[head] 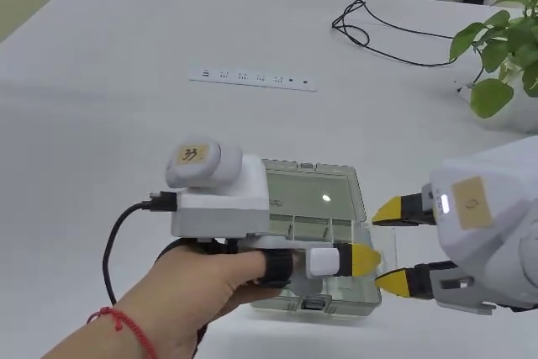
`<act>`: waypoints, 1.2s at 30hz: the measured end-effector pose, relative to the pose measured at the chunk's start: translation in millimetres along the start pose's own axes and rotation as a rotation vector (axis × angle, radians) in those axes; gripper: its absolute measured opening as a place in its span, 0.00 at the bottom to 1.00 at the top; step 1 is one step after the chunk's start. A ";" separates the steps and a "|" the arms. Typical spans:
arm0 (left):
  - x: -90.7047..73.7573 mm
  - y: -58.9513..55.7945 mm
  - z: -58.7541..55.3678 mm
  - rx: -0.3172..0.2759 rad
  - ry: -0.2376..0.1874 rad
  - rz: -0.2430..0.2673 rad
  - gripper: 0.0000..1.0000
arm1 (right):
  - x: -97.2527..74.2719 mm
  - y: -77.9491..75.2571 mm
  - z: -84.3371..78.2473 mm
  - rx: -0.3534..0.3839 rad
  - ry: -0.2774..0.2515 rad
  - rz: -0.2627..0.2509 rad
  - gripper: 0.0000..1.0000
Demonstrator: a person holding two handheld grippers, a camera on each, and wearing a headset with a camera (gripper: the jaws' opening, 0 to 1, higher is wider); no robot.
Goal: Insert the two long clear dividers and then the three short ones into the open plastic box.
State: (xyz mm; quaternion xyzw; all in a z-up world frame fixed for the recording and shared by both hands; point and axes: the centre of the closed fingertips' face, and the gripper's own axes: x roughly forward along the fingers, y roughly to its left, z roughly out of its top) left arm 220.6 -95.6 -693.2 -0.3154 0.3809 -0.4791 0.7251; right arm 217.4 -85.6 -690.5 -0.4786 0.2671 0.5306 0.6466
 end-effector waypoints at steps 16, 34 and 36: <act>-1.4 -0.8 0.4 -0.038 -0.019 -0.008 0.00 | -0.5 0.1 1.4 -0.021 -0.003 -0.008 0.33; -9.4 -10.4 -6.3 0.389 0.042 -0.054 0.00 | -39.8 -17.5 8.0 0.159 -0.190 0.195 0.33; -10.0 -12.8 -8.2 0.449 0.053 -0.067 0.00 | -44.5 -14.6 11.0 0.180 -0.212 0.254 0.31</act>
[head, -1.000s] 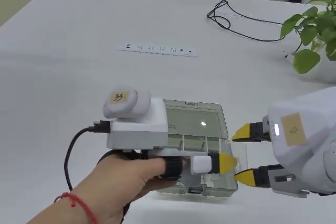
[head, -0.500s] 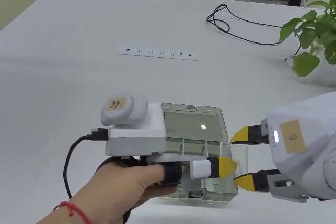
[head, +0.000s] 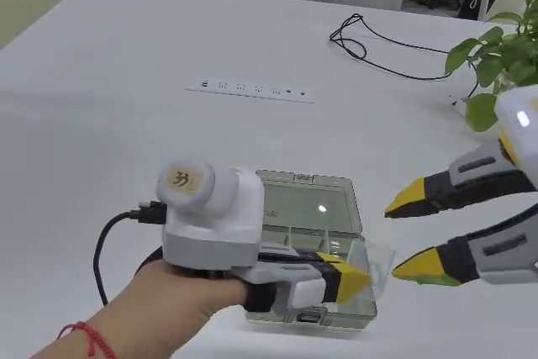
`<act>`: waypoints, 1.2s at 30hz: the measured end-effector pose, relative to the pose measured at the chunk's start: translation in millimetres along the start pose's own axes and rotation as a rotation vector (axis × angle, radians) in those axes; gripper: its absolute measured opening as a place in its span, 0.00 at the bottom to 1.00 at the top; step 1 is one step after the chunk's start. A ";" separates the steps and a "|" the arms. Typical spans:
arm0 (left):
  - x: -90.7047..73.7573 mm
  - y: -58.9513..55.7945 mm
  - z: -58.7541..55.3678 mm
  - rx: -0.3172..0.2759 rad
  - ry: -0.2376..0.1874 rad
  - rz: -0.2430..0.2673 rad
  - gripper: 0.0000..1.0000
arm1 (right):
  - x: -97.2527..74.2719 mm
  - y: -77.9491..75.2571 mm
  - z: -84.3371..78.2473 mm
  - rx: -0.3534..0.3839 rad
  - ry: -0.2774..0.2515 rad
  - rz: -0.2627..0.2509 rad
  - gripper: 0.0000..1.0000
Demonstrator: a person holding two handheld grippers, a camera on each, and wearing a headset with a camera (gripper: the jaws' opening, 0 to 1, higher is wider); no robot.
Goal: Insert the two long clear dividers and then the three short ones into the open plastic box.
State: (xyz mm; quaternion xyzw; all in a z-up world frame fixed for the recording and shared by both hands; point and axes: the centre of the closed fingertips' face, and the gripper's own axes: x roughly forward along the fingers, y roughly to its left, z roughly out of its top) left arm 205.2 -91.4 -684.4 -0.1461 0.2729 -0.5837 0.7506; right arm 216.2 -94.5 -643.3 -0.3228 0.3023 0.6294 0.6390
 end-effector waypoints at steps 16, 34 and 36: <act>-7.2 -22.4 9.1 0.229 -0.041 -0.112 0.00 | 9.8 20.9 10.2 0.073 -0.026 0.279 0.16; -8.0 -31.8 10.8 0.278 -0.067 -0.139 0.00 | 15.3 34.0 10.4 0.060 -0.017 0.352 0.05; -7.8 -32.0 10.1 0.282 -0.065 -0.140 0.00 | 15.6 34.4 10.7 0.058 -0.019 0.355 0.05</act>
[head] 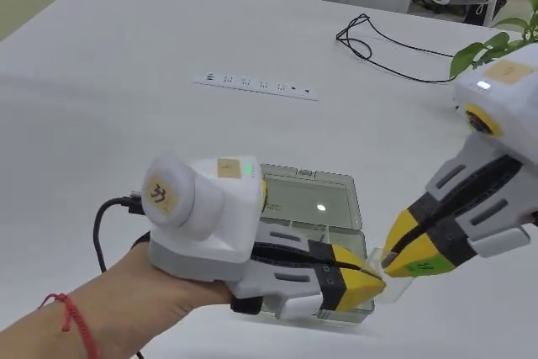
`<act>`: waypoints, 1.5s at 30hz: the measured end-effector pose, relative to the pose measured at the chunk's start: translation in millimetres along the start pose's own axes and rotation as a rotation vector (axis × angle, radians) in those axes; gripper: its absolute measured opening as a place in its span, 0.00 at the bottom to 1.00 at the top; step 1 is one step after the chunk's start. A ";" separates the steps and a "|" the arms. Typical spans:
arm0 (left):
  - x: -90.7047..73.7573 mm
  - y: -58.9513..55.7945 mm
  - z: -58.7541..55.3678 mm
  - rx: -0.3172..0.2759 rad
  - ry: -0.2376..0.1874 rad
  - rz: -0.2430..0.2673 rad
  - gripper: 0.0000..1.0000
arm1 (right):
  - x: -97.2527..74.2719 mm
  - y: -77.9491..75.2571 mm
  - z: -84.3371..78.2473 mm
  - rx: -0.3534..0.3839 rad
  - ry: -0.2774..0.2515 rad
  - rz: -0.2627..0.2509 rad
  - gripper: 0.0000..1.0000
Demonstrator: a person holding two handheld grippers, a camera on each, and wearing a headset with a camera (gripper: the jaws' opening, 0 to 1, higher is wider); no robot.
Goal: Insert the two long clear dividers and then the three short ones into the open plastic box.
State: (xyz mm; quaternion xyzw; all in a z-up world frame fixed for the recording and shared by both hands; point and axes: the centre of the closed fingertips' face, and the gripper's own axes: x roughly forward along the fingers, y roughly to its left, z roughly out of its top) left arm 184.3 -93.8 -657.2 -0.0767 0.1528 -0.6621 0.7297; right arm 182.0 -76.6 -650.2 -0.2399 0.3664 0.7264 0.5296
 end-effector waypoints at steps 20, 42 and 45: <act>-0.2 -1.2 -3.6 0.043 0.016 0.008 0.00 | 5.3 2.8 0.0 -0.018 0.013 0.005 0.03; -9.5 7.7 -6.9 0.046 0.031 0.058 0.07 | 1.5 -0.9 -2.3 -0.020 0.015 -0.020 0.03; -12.9 9.4 -8.4 0.047 0.035 0.070 0.10 | -0.8 -2.7 -3.5 -0.015 0.012 -0.031 0.03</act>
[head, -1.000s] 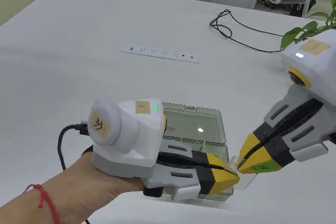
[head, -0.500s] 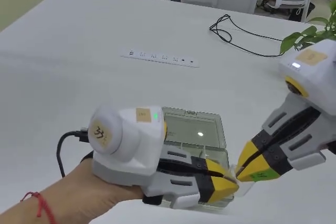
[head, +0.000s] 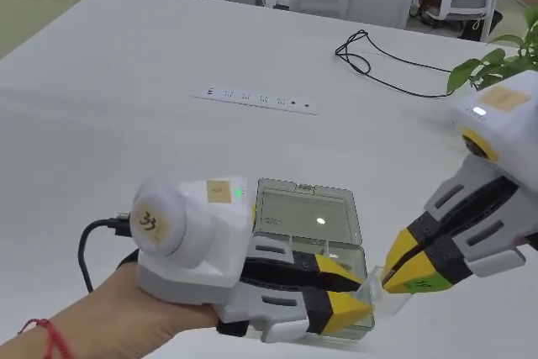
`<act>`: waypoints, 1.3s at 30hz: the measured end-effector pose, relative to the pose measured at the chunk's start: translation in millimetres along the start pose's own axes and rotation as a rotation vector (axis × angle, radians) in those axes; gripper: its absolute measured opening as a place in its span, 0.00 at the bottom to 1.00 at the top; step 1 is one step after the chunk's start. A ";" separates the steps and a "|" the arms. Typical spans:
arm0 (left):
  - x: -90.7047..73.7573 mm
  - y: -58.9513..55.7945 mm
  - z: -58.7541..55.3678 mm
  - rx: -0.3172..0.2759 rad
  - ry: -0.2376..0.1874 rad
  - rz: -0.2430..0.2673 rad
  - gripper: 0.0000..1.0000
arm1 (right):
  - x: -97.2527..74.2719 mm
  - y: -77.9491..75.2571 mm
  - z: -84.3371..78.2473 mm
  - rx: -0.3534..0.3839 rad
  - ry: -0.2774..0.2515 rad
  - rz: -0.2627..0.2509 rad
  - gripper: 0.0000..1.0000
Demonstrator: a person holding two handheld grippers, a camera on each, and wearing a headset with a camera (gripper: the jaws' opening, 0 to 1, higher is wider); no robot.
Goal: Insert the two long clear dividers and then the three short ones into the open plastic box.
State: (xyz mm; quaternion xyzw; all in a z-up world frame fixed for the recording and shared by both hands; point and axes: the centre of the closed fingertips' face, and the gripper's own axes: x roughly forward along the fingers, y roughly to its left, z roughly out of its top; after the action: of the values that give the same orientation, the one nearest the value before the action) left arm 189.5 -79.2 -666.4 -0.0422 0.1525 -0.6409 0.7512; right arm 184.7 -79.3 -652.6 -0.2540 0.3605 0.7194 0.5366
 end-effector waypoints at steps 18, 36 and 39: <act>-26.4 20.5 -15.1 -0.015 0.031 0.098 0.30 | -8.4 -23.1 -14.5 0.017 0.026 -0.076 0.03; -49.3 39.8 -36.9 -0.034 0.078 0.189 0.58 | 4.3 -62.9 -36.9 0.008 0.093 -0.164 0.03; -52.8 41.5 -42.6 -0.038 0.096 0.195 0.62 | 9.1 -69.6 -41.3 0.002 0.107 -0.181 0.03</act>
State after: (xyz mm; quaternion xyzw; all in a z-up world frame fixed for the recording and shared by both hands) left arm 209.9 -14.8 -708.4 -0.0103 0.2038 -0.5629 0.8009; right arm 247.6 -95.3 -701.8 -0.3228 0.3650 0.6529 0.5799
